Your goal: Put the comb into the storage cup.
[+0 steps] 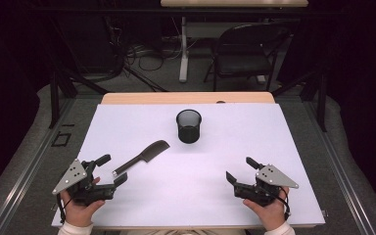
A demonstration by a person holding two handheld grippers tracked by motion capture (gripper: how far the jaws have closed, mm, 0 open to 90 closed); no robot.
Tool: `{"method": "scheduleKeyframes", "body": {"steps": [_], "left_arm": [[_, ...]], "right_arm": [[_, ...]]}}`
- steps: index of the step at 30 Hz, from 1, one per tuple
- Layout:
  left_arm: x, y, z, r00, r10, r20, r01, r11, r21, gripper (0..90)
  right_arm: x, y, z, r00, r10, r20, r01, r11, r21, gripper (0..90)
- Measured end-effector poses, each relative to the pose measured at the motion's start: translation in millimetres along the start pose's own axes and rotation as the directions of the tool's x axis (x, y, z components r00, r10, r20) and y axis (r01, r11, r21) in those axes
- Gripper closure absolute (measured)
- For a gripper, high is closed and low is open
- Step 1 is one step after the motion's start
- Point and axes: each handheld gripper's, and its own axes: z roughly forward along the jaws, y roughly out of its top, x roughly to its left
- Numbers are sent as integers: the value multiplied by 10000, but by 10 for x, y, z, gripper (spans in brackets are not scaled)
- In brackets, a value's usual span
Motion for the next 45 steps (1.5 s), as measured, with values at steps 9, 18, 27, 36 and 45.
{"method": "scheduleKeyframes", "body": {"steps": [9, 18, 27, 36, 45], "left_arm": [[8, -8, -16, 9997, 121, -218, -117, 9998, 173, 114], [46, -23, -40, 9997, -138, -178, 142, 9996, 242, 114], [122, -32, -23, 9985, -467, -275, 484, 9969, 623, 141], [235, 59, -29, 9925, -1005, -690, 1087, 9859, 1272, 154], [298, 79, -3, 9902, -939, -1029, 1139, 9713, 2090, 154]], "right_arm": [[5, -23, 30, 10000, -55, -43, 55, 10000, 0, 151], [22, -45, 76, 9997, -232, -127, 233, 9997, 110, 152], [20, -55, 100, 9993, -305, -206, 311, 9991, 286, 156], [18, -65, 140, 9991, -278, -321, 290, 9989, 373, 158], [17, -77, 155, 9996, -183, -210, 194, 9984, 526, 164]]}}
